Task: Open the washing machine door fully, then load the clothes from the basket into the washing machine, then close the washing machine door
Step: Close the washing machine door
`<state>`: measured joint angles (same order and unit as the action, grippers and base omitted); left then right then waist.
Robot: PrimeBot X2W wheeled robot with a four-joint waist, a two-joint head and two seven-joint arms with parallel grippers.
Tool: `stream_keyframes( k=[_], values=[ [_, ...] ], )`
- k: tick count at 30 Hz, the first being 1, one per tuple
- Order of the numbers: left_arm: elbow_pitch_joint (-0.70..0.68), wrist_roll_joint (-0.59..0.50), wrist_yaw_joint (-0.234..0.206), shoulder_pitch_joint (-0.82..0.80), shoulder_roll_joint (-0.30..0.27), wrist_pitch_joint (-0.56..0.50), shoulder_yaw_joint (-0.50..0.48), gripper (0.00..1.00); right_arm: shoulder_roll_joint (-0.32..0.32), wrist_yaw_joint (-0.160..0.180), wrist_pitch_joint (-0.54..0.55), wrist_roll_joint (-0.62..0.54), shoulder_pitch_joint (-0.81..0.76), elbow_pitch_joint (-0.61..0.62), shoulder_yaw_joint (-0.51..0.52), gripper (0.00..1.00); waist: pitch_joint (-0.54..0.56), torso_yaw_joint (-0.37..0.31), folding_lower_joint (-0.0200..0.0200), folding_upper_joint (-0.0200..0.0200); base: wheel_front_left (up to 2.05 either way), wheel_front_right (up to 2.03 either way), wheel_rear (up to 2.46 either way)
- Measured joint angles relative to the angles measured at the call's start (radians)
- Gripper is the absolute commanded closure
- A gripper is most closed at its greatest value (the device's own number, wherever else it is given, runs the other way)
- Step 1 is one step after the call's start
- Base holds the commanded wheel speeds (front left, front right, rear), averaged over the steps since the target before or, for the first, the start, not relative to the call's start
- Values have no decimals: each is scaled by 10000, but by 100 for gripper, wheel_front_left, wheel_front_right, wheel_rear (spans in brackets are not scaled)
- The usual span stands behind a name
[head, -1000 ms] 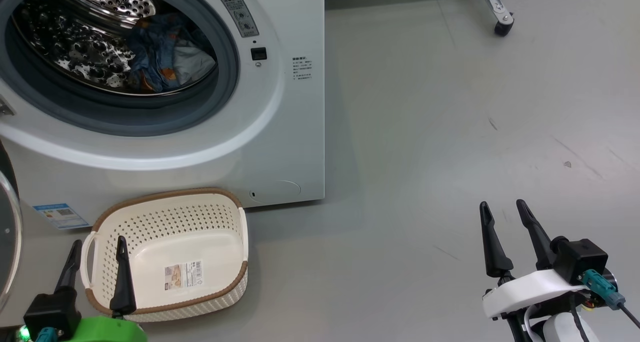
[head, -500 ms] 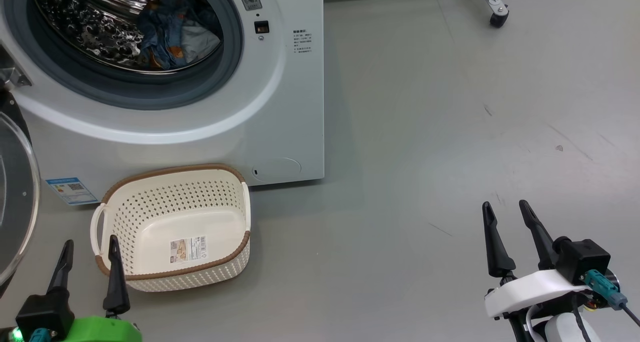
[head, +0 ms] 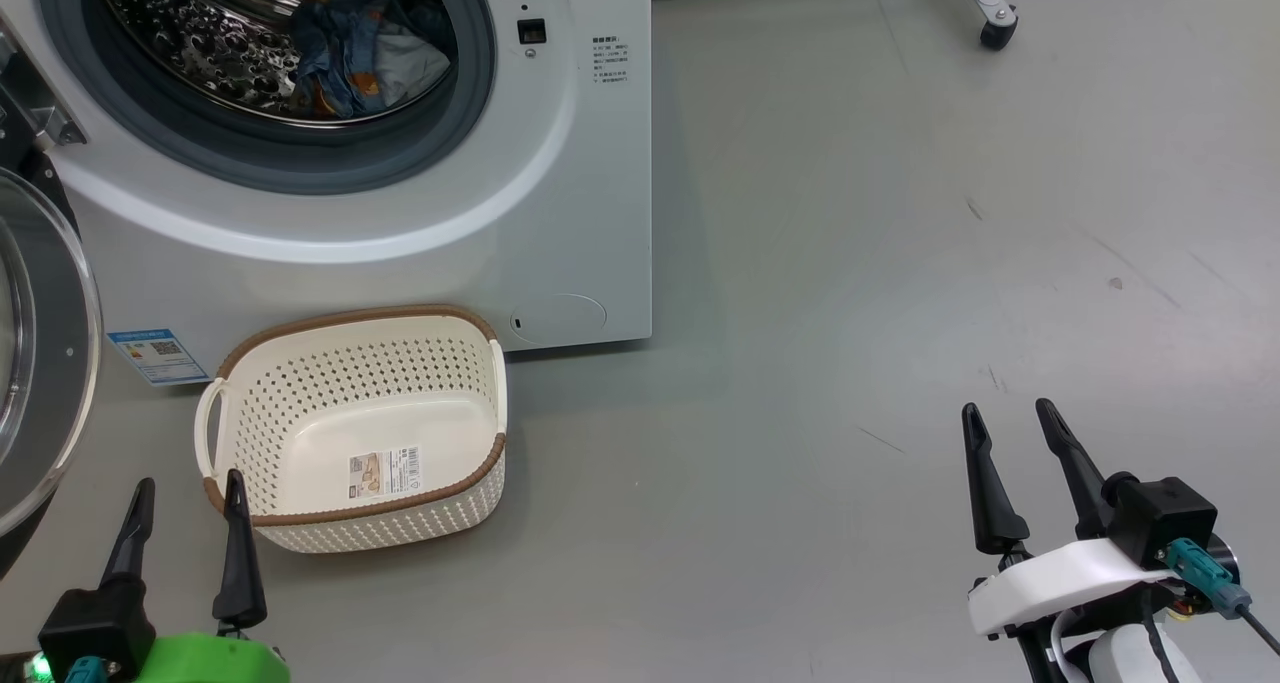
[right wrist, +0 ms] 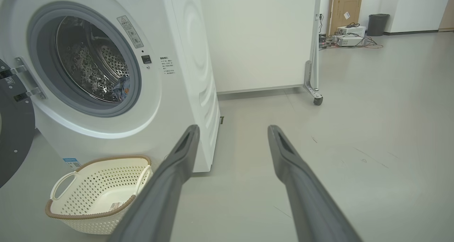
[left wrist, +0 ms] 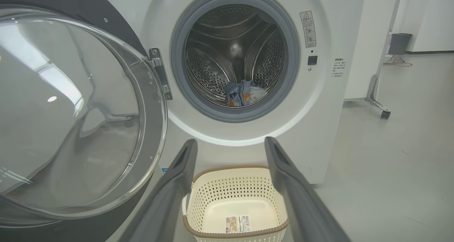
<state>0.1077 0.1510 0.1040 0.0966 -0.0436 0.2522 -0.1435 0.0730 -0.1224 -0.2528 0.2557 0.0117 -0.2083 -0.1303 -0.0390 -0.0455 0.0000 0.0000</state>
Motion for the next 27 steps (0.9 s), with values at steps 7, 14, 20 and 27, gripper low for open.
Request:
stream_keyframes(
  k=[7, 14, 20, 27],
  values=[
    [-59, 0, -4, 67, 2, 0, 0, 0, 40, 0, 0, -117, 0, 58, -6, 0, -19, 77, 0, 0, -16, 16, 0],
    [-142, 2, -4, 67, 4, 0, 38, 0, 38, 0, 0, -119, 0, 109, -4, 0, -50, 148, 0, 0, 0, 0, 0],
    [-146, 2, -4, 66, 4, 0, 84, 0, 38, 0, 0, -121, 0, 132, 4, 0, -78, 201, 0, 0, 0, 0, 0],
    [-146, 67, -4, 65, 4, 0, 169, 0, 33, 2, 0, -121, -2, 142, 54, 0, -90, 299, 0, 0, 0, 0, 0]
  ],
)
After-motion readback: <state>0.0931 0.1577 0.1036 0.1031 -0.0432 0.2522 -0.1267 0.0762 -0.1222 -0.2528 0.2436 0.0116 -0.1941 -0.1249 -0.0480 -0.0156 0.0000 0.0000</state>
